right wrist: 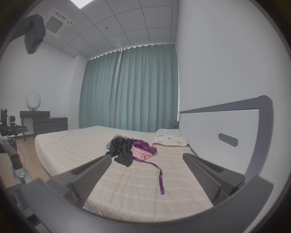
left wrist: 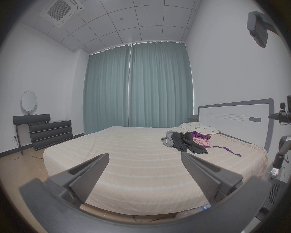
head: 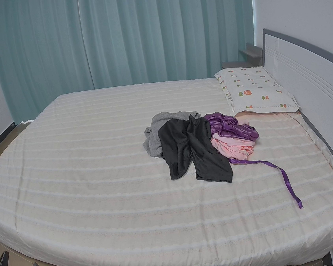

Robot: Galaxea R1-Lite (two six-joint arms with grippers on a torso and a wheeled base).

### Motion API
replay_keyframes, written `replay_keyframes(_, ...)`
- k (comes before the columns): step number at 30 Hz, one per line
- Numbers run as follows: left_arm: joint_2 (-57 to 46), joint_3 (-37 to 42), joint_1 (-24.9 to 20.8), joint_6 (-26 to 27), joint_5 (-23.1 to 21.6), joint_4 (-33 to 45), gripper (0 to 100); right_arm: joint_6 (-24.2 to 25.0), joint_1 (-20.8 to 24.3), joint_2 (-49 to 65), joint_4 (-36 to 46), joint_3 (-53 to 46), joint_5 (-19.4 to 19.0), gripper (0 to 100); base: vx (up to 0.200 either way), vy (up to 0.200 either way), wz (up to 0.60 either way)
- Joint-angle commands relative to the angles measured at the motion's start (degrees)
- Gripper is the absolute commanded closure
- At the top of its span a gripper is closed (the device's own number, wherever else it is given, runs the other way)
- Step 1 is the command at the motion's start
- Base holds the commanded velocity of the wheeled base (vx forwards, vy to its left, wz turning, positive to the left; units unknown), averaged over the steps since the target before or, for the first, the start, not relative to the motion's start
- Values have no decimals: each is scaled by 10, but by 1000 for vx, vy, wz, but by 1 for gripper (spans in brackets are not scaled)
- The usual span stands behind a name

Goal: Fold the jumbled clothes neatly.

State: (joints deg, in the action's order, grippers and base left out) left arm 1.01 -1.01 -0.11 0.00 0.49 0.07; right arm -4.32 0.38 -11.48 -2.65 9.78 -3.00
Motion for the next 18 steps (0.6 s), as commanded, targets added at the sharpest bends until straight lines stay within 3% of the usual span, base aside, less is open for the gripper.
replay_keyframes(1, -7, 10, 0, 0, 0, 0, 0, 17, 29, -323, -83, 45, -35, 0, 0, 0, 0)
replay_keyframes(10, -7, 10, 0, -1, 0, 0, 0, 67, 58, -703, -223, 178, -32, 0, 0, 0, 0)
replay_keyframes(11, -7, 10, 0, -1, 0, 0, 0, 67, 58, -703, -223, 178, -32, 0, 0, 0, 0)
replay_keyframes(12, -7, 10, 0, 0, 0, 0, 0, 84, 58, -781, -242, 222, -30, 0, 0, 0, 0)
replay_keyframes(18, -7, 10, 0, -1, 0, 0, 0, 146, 81, -965, -285, 350, -17, 0, 0, 0, 0)
